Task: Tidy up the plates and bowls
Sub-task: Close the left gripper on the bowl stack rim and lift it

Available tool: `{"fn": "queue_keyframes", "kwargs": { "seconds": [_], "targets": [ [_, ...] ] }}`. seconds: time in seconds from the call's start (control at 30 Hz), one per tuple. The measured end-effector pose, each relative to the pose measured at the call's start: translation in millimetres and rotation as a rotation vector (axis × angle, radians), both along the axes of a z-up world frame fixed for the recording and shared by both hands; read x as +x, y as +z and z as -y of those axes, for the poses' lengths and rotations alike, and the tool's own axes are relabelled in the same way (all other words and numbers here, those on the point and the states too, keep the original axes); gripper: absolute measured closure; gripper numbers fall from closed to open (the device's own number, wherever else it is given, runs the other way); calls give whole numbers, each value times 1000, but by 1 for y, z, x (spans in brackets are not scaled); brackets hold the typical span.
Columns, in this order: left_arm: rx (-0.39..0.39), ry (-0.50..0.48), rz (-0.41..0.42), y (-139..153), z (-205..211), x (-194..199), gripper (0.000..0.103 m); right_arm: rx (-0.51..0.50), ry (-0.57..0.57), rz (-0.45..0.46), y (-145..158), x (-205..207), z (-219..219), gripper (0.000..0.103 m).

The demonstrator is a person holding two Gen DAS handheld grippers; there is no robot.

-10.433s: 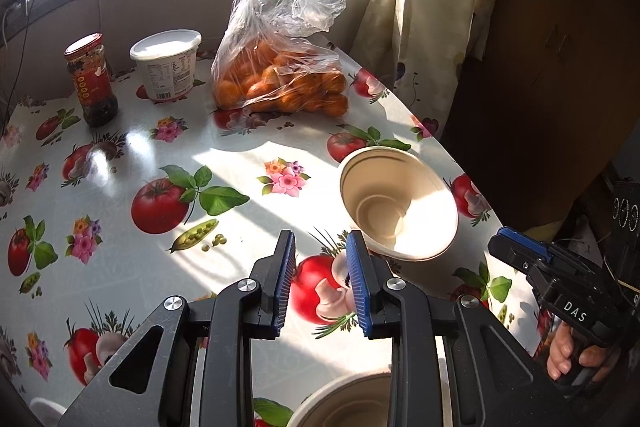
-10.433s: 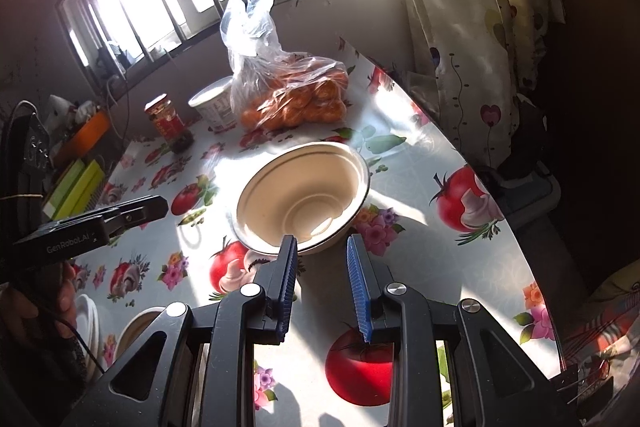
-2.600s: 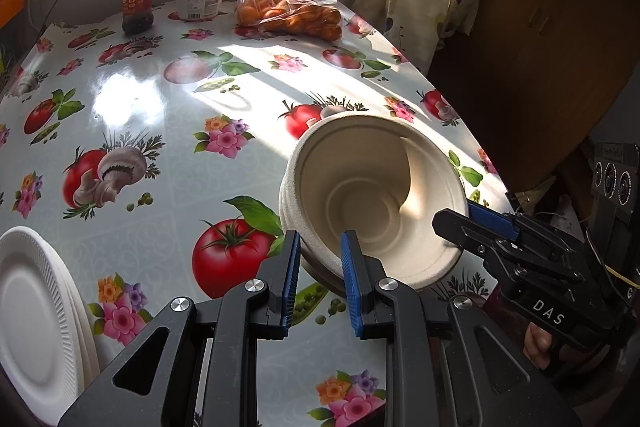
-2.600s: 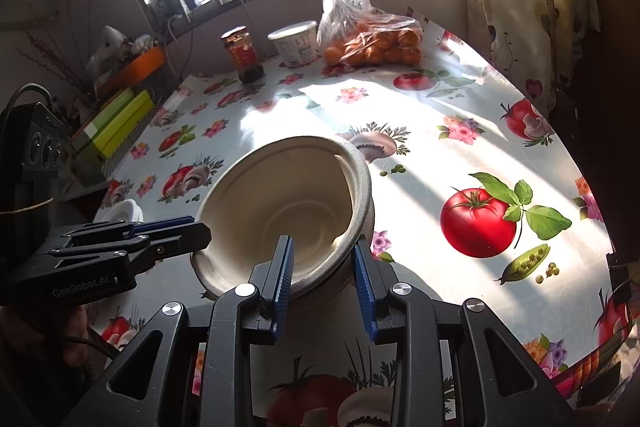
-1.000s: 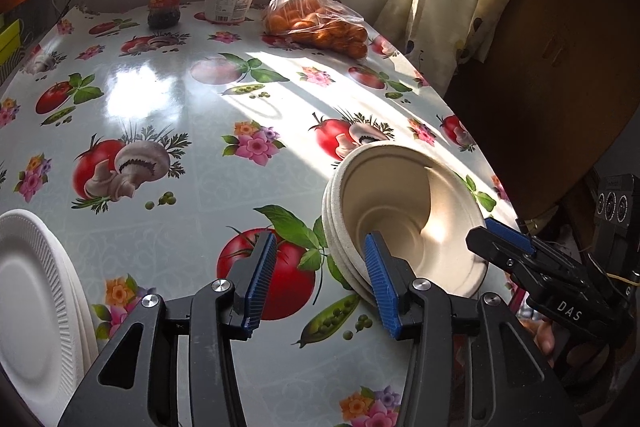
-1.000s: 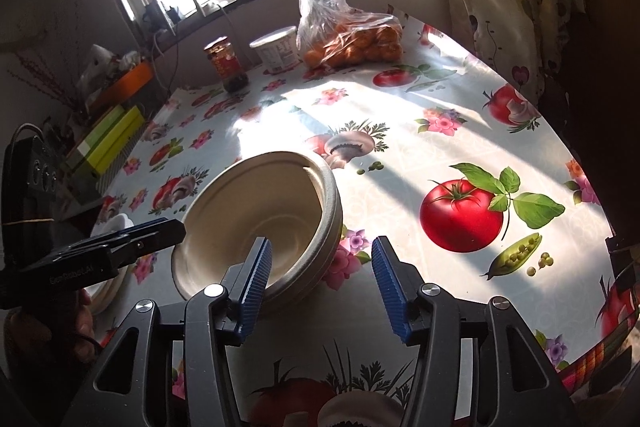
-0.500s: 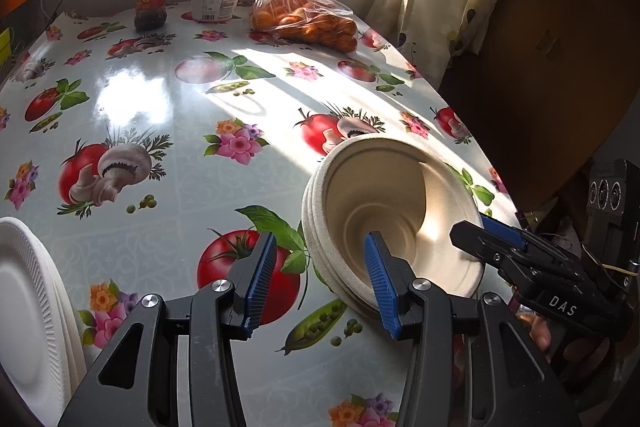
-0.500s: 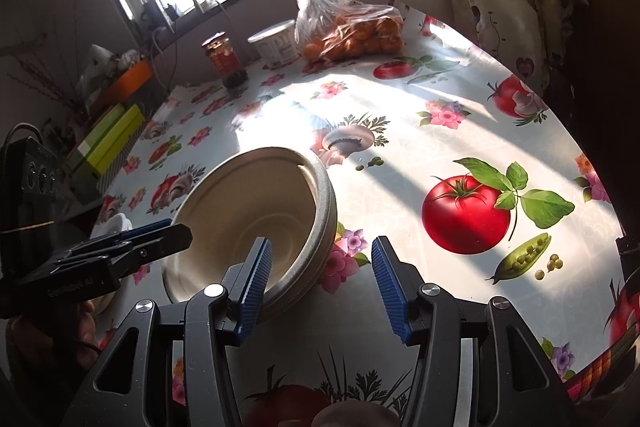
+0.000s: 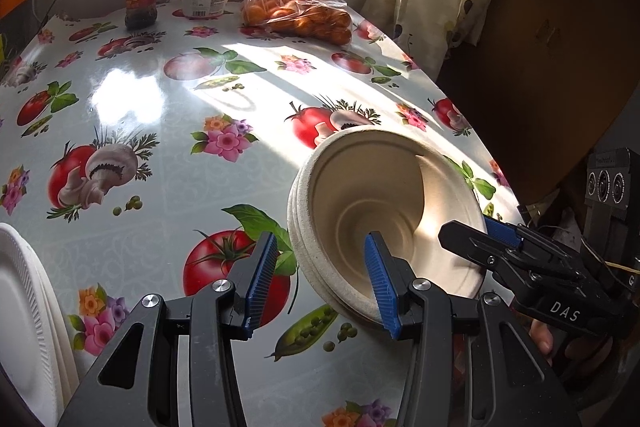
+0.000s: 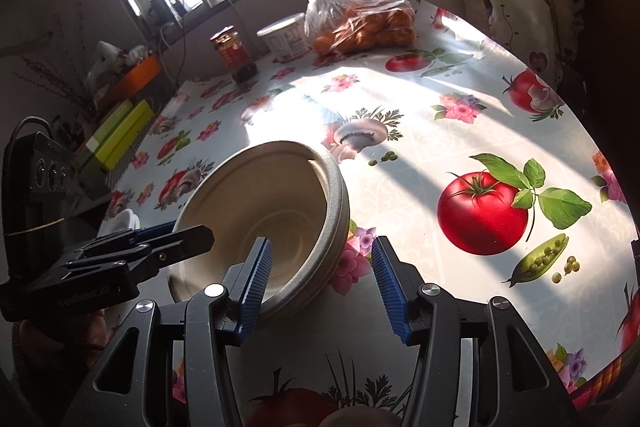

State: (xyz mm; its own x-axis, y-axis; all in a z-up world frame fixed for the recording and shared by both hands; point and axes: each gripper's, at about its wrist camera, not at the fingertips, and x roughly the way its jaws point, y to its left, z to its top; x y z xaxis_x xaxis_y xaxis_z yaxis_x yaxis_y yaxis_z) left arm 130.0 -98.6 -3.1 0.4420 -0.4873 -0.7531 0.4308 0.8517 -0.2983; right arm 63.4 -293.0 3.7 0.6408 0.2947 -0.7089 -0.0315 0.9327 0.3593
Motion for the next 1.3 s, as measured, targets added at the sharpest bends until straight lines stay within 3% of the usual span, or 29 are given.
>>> {"fn": "queue_keyframes", "kwargs": {
  "seconds": [0.43, 0.6, 1.3],
  "targets": [
    [6, 2, 1, -2, 1, 0, 70, -15, 26, -1, -1, 0, -6, 68],
    [17, 11, 6, -2, 0, 0, 76, -8, 22, 0, -1, 0, -6, 69],
    [30, 20, 14, 2, 1, -1, 76, -6, 21, -1, -2, 0, -4, 73]
  ]
}}
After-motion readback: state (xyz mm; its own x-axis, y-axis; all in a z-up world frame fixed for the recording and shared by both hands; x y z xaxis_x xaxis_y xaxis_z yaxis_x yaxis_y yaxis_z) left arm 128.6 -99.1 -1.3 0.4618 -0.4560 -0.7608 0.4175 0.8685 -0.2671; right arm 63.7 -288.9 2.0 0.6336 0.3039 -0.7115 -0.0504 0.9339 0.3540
